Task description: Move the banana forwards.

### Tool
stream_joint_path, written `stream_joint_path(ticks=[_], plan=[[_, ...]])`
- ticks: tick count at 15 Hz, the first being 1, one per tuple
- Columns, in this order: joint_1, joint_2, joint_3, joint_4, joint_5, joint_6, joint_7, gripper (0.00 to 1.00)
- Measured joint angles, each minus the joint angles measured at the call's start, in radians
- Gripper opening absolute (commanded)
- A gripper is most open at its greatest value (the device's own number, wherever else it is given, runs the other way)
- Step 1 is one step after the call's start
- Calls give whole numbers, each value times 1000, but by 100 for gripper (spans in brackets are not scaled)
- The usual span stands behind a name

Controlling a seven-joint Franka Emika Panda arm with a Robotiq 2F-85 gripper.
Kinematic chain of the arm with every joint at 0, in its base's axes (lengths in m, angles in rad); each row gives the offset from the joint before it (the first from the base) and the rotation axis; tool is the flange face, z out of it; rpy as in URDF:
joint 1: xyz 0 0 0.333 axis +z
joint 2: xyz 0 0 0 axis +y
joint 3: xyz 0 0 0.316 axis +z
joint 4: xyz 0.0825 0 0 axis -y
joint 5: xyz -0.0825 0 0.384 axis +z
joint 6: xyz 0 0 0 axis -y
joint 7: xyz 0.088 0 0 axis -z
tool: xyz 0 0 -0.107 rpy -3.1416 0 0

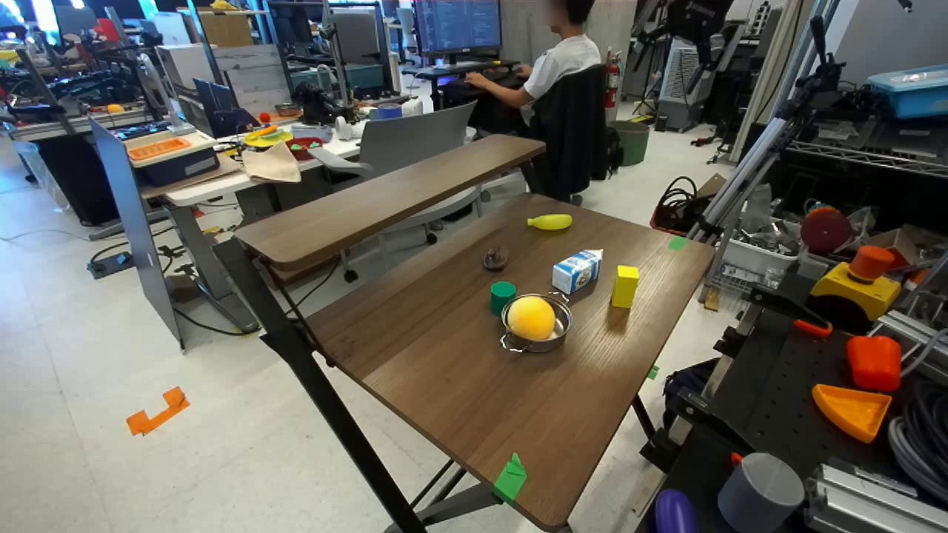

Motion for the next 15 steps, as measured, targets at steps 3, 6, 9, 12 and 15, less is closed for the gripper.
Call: stream_joint_path(ticks=[3,6,9,12,15], plan=[[-4,108,20,53,75,63,116,100],[-7,229,38,124,127,86,252,100],[-7,359,63,216,177,99,376,100],[-6,472,88,315,188,99,477,100],[-3,572,102,413,188,99,561,100]])
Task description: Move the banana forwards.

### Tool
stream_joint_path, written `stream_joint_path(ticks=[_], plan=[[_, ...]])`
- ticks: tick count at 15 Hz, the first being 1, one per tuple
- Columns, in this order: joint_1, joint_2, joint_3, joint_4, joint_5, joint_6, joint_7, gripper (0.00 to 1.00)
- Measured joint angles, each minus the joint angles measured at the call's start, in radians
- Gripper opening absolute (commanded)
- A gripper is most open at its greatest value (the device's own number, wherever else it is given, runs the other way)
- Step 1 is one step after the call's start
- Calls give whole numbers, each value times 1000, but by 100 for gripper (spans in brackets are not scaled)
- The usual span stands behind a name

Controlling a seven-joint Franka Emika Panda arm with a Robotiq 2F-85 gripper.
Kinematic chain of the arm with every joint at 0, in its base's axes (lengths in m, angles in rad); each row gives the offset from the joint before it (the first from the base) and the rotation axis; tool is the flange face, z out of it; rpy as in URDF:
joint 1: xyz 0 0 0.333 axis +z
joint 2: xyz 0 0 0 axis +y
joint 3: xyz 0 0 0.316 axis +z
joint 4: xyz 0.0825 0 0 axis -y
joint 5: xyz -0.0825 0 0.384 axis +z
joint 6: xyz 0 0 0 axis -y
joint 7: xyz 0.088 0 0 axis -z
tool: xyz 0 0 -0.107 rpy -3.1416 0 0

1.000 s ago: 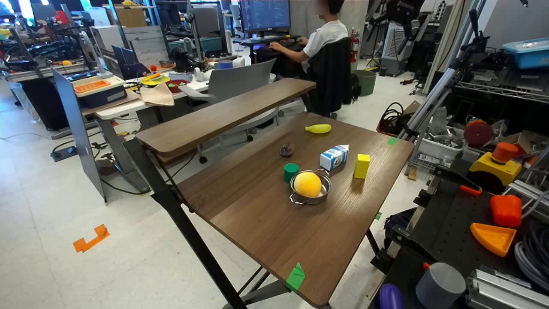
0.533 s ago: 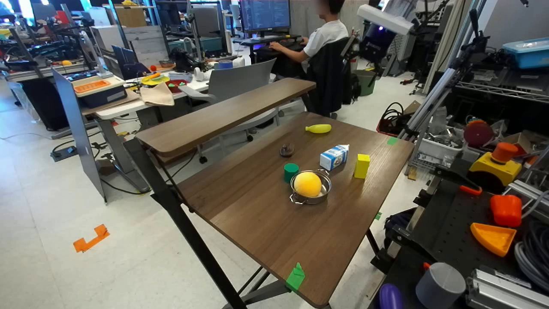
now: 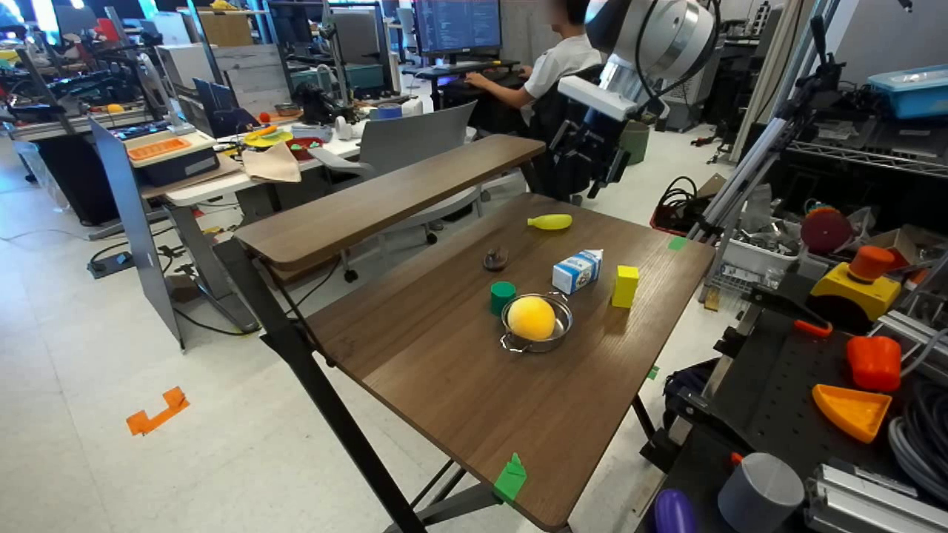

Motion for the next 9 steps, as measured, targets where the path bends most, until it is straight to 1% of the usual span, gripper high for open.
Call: stream_joint_path(ticks=[5,9], plan=[[3,137,1,140,-17,-7,126,100],[3,219,1,221,-67,-57,225,100]])
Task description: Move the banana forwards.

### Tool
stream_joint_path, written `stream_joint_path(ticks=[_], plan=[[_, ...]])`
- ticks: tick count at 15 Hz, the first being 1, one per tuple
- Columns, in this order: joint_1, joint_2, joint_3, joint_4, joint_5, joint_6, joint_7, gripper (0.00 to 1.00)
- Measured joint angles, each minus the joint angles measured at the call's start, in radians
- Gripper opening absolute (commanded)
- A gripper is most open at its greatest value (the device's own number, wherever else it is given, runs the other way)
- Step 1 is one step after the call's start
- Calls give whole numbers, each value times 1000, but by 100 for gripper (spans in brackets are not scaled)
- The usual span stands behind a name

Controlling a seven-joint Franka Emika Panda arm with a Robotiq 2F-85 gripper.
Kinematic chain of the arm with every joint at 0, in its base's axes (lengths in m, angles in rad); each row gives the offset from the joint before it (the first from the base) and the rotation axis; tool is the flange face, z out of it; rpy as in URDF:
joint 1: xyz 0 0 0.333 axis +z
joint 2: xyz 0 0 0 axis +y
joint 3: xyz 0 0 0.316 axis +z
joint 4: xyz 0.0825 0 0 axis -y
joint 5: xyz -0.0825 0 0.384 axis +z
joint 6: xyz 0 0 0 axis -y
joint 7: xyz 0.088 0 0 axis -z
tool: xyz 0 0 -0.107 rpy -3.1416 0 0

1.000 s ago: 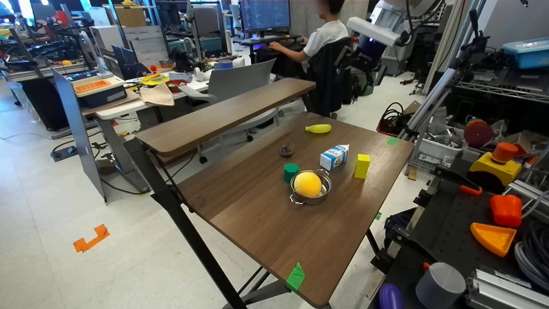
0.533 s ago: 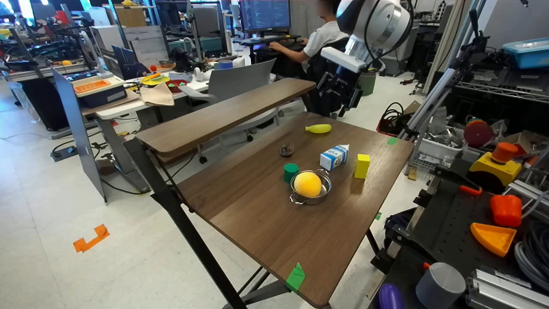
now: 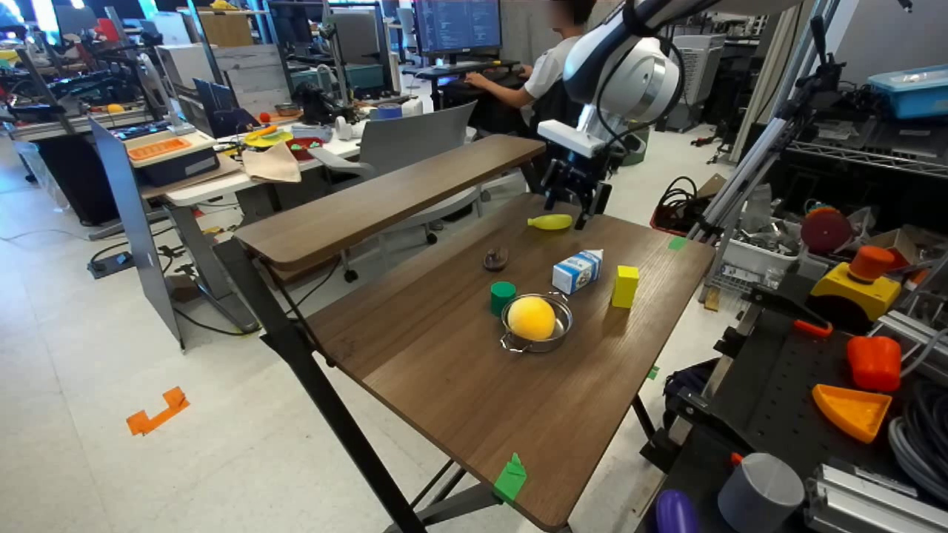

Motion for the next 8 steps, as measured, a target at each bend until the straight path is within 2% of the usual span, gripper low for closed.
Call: stream_joint_path(ticks=[1,2,8], plan=[[0,15,0,16,-13,-16,18,75],[0,27,0,32,-26,-35,33,74],[-6,63,3,118,-93,-105,65,27]])
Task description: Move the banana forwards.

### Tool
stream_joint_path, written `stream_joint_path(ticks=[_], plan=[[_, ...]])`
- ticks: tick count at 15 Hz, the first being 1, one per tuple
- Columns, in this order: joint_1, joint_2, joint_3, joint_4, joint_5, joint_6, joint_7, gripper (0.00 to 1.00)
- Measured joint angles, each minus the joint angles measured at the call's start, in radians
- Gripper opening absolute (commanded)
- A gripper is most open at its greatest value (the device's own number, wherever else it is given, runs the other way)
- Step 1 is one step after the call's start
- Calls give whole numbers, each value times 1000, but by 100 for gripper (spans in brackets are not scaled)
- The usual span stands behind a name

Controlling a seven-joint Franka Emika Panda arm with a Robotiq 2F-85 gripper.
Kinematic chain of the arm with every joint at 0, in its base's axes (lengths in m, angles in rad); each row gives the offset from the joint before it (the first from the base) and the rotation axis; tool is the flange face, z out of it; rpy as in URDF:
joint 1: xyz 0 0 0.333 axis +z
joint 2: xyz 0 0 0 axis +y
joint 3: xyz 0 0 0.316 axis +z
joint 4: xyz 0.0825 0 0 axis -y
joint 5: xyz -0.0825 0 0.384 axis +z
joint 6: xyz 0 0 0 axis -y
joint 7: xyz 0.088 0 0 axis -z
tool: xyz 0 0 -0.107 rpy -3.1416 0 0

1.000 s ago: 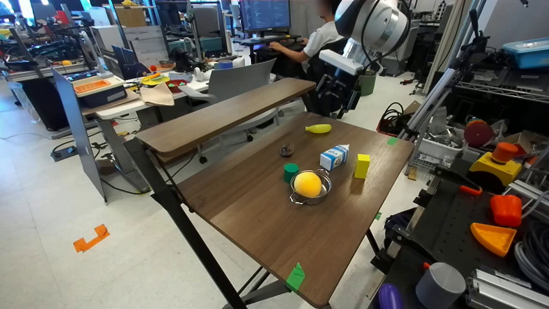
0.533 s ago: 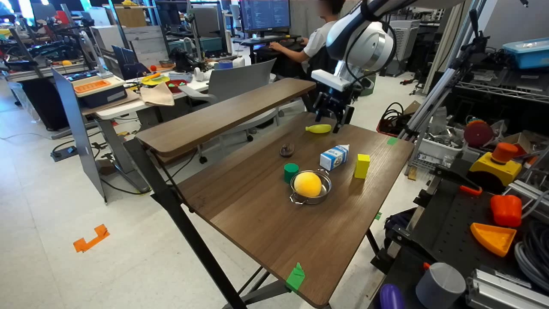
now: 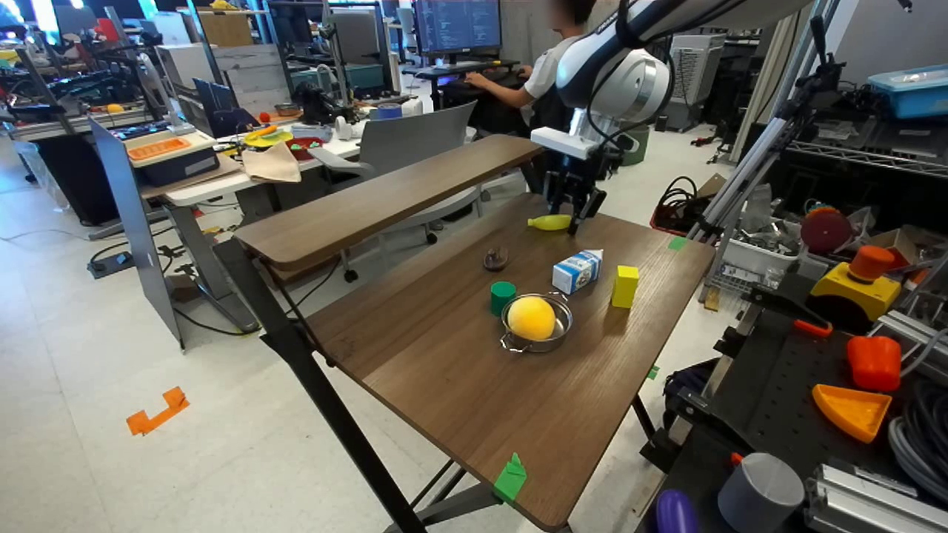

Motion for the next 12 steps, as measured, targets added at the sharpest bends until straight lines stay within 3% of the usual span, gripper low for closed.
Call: stream_joint_path(ticks=[3,8,12], plan=[[2,4,2,19,-46,-9,-3,6],[15,-12,-2,7,-141,-16,-99,7],[33,-113,-23,-123,-233,-16,-258,7]])
